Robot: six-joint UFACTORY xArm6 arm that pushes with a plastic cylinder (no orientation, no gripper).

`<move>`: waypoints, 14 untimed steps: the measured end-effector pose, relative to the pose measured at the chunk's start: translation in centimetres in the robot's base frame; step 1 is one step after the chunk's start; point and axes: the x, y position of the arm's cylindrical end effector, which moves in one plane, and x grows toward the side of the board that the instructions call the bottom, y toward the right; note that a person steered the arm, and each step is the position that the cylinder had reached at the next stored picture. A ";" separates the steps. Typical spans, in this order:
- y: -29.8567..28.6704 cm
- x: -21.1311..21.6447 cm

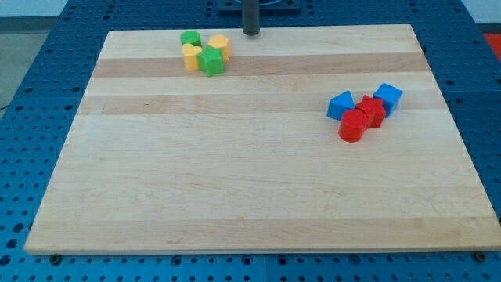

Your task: Move your arm slightly right

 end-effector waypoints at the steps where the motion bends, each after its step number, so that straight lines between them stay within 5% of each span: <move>1: 0.0 0.0; 5: 6.9 0.4; 14: 9.9 2.3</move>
